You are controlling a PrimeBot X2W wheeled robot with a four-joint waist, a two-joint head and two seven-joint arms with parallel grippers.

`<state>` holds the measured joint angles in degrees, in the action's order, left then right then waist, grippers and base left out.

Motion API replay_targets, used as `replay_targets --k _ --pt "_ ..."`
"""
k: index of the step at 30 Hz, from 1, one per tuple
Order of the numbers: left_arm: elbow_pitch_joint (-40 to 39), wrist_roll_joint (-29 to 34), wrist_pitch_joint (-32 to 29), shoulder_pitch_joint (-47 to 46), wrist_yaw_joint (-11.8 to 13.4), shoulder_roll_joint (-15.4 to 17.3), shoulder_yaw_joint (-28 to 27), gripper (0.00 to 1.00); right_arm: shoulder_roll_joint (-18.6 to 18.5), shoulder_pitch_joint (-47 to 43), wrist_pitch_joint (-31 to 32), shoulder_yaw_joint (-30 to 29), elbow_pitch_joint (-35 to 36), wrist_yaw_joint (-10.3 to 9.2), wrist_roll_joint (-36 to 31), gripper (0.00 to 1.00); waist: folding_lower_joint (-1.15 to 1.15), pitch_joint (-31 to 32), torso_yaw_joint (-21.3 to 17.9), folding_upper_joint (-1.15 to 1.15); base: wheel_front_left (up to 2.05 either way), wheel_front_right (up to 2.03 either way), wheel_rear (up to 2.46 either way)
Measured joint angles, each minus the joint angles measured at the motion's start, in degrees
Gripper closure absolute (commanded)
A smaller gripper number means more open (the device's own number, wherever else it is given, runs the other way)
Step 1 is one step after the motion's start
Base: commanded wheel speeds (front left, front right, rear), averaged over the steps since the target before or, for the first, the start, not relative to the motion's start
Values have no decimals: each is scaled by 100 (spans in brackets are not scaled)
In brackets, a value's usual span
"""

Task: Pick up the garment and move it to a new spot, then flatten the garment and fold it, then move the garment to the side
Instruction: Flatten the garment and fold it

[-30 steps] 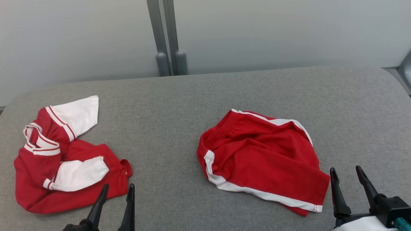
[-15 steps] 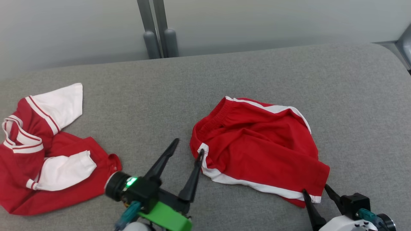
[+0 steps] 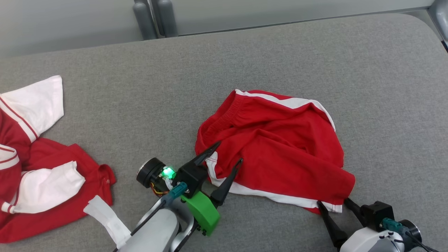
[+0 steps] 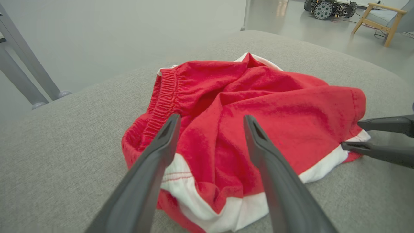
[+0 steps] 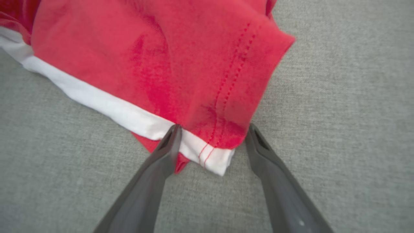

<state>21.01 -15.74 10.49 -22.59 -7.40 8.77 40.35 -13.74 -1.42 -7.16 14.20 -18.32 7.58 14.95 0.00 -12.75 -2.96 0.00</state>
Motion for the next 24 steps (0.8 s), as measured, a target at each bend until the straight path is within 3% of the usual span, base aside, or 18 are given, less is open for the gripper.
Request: replay_targets --k 11,24 --pt "387 -166 -133 -69 1 368 25 0 -328 -281 214 254 519 -4 188 0 0 -38 -90 0 0 0 0" --pt "302 -263 -393 -85 13 636 27 0 -433 -332 374 344 803 -9 308 0 0 -49 6 0 0 0 0"
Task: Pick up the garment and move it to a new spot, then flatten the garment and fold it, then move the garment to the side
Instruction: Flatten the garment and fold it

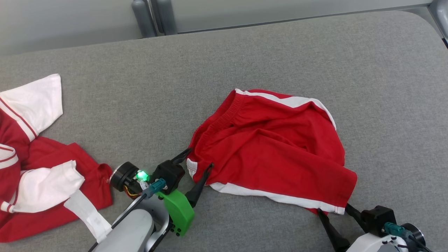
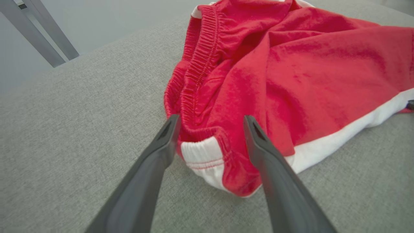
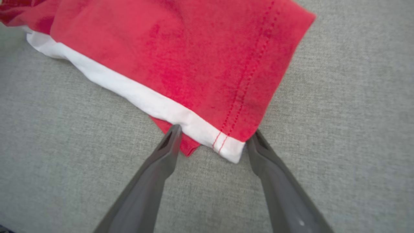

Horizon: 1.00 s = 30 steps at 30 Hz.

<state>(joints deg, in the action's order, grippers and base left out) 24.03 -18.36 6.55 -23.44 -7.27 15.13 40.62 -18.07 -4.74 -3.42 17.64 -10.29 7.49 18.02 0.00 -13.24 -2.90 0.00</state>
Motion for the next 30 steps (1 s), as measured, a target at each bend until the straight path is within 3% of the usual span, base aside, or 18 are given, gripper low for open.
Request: replay_targets --k 15,16,17,20,21,22,30 --pt "-324 -225 -364 170 -1 365 286 2 -35 -1 2 -11 26 0 46 0 0 -9 -7 0 0 0 0" --pt "-318 -232 -380 166 -1 365 293 16 -35 11 2 1 32 0 47 0 0 -16 -14 0 0 0 0" --pt "-303 -266 -396 164 -1 365 298 40 -35 25 -2 10 41 0 49 0 0 -24 -23 0 0 0 0" --pt "-238 -320 -422 158 -1 368 303 85 -54 34 -2 21 67 0 63 0 0 -36 -50 0 0 0 0" --pt "-220 -332 -421 158 -2 369 308 95 -59 34 -2 22 70 1 64 0 0 -37 -58 0 0 0 0" --pt "-188 -352 -422 157 -2 368 312 100 -65 34 -2 24 71 1 66 0 0 -37 -68 0 0 0 0" --pt "-12 -437 -389 157 -4 367 338 100 -129 -82 30 10 136 0 155 0 0 4 -130 0 0 0 0"
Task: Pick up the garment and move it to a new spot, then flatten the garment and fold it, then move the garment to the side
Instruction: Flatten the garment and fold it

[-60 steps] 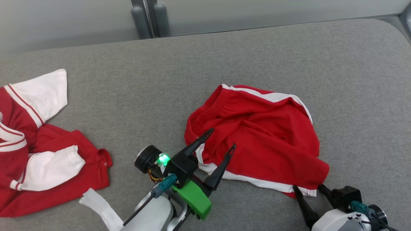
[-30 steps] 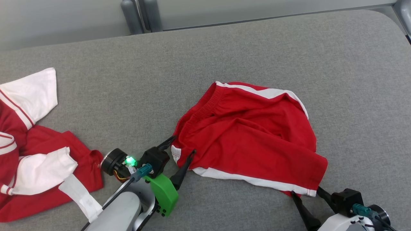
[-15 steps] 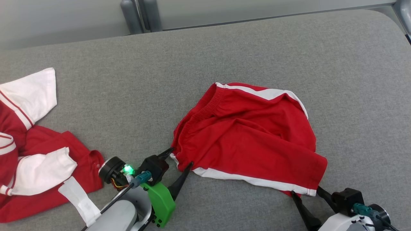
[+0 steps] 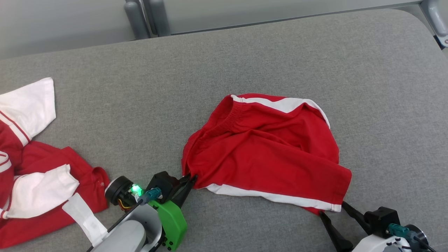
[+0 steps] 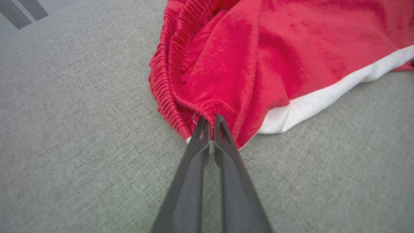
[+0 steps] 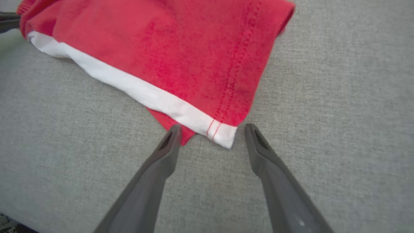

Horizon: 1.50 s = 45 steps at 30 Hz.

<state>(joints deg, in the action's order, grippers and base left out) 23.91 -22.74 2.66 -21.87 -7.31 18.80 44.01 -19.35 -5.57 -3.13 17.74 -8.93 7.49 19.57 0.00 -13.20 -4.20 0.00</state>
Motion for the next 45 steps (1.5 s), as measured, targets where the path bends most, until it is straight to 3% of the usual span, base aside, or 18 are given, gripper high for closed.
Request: replay_targets --k 3,5,6,10,11,13,14,18,22,26,33,37,41,45 --pt "36 -42 5 0 0 0 5 100 -12 -9 12 -24 18 0 8 7 0 -1 -15 0 0 0 0" --pt "58 -92 21 -2 0 0 16 100 -9 5 53 -23 18 1 10 22 0 -2 -18 0 0 0 0" --pt "66 -93 25 -7 0 -3 25 100 -5 21 53 -13 12 0 19 24 0 -1 -14 0 0 0 0" --pt "130 -108 46 -48 -1 -24 56 100 7 165 62 70 -60 0 43 17 0 3 18 0 0 0 0" --pt "149 -126 55 -53 -1 -35 59 100 7 181 75 100 -83 1 63 27 0 6 32 0 0 0 0" --pt "189 -144 79 -54 -1 -55 66 100 -10 195 130 193 -129 0 146 86 0 17 59 0 0 0 0" --pt "211 -179 88 -54 -1 -63 63 100 -33 200 168 242 -136 0 197 100 0 26 73 0 0 0 0" --pt "201 -309 87 -39 -1 -58 40 100 -182 147 187 381 44 0 588 100 0 69 103 0 0 0 0" --pt "-140 -597 68 49 -1 4 -109 100 -397 -21 169 71 564 0 1082 100 0 98 103 0 0 0 0" --pt "-1098 -1417 -54 289 -1 -32 -446 100 -688 -266 210 -427 1552 0 1675 100 0 125 111 0 0 0 0" --pt "-3299 -2654 -566 121 113 -26 -1146 100 -1212 -127 524 -1866 3278 0 2343 100 0 33 170 0 0 0 0" --pt "-3840 -3182 -996 -670 398 -321 -1503 100 -1566 847 958 -2397 3621 -1 2775 100 0 -160 209 0 0 0 0" --pt "-3295 -3407 -1271 -1820 738 -605 -1886 100 -1741 2447 1422 -2284 3174 -1 2961 100 0 -442 238 0 0 0 0" --pt "-2147 -3556 -1558 -3113 1043 -881 -2212 100 -1237 4404 1895 -1724 1972 0 2960 100 -1 -743 241 0 0 0 0"
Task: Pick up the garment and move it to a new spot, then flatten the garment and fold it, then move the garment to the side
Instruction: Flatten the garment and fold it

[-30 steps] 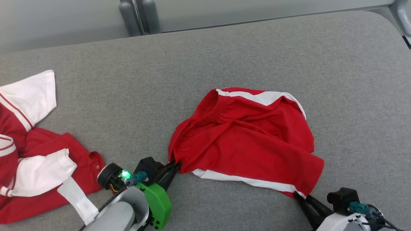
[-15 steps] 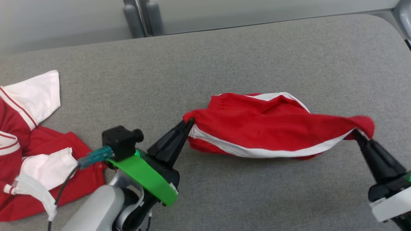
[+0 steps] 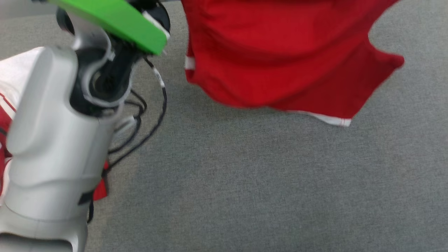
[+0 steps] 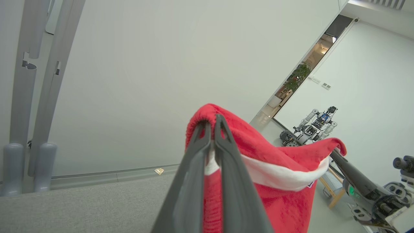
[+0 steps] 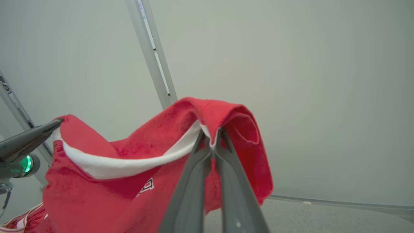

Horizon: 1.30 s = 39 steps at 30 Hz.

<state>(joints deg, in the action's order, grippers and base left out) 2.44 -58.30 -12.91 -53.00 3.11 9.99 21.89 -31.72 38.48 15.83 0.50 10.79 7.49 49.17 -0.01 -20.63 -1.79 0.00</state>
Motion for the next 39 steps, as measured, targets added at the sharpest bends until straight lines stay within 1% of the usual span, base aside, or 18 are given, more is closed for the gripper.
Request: replay_targets --k 2,3,4,6,8,10,12,15,17,19,21,23,25,29,32,34,36,39 --pt "492 -11 1 -773 103 -52 -210 100 266 1064 96 97 -572 -2 -212 100 0 -175 -6 0 0 0 0" --pt "786 4 54 -1224 118 -81 -313 100 456 1650 0 123 -912 -1 -448 100 0 -283 -12 0 0 0 0" --pt "1098 122 189 -1606 59 -71 -361 100 652 2151 -122 189 -1235 -1 -614 100 0 -393 -22 0 0 0 0" --pt "1618 175 505 -2070 -44 -154 -489 100 1009 2769 -476 245 -1749 1 -864 100 -1 -576 -38 0 0 0 0" --pt "2042 276 791 -2411 -168 -200 -517 100 1146 3190 -733 375 -2134 1 -1104 100 -1 -738 -53 0 0 0 0" --pt "2379 201 887 -2646 -332 -294 -571 100 1295 3458 -910 512 -2440 -2 -1068 100 -1 -902 -62 0 0 0 0" --pt "2684 132 945 -2527 -564 -354 -524 100 1369 3317 -1034 805 -2599 -1 -882 100 -1 -1027 -68 0 0 0 0" --pt "3137 16 954 -1662 -824 -378 -357 100 1244 2461 -1158 1351 -2724 -1 -537 100 -2 -1086 -70 0 0 0 0" --pt "3264 -160 971 -977 -935 -425 -216 100 989 1787 -1281 1591 -2629 -1 -190 100 -1 -1035 -68 0 0 0 0" --pt "3212 -267 944 -408 -1001 -491 -10 100 725 1173 -1390 1756 -2399 -1 181 100 1 -975 -45 0 0 0 0" --pt "3026 -433 851 273 -1024 -552 248 100 348 456 -1449 1982 -2072 -1 497 100 1 -939 9 0 0 0 0" --pt "2743 -490 855 811 -1042 -538 450 100 32 -182 -1532 2125 -1784 -2 831 100 1 -914 54 0 0 0 0" --pt "2327 -593 860 1283 -1048 -415 669 100 -323 -871 -1663 2259 -1567 -2 1062 100 1 -844 91 0 0 0 0" --pt "1628 -702 1004 2410 -1069 -211 921 100 -812 -2034 -1934 2384 -1380 -1 1457 100 1 -599 147 0 0 0 0" --pt "1191 -895 1073 3237 -1067 -70 964 100 -1094 -2803 -2149 2366 -1424 -1 1651 100 1 -351 173 0 0 0 0" --pt "798 -981 1100 3905 -946 67 990 100 -1274 -3413 -2321 2268 -1421 -1 1876 100 1 -118 182 0 0 0 0" --pt "361 -1122 1123 4499 -755 212 949 100 -1483 -3967 -2415 2139 -1328 1 2150 100 1 114 181 0 0 0 0" --pt "-433 -1265 1104 5277 -403 454 934 100 -1815 -4813 -2552 1903 -990 9 2528 100 1 458 192 0 0 0 0"
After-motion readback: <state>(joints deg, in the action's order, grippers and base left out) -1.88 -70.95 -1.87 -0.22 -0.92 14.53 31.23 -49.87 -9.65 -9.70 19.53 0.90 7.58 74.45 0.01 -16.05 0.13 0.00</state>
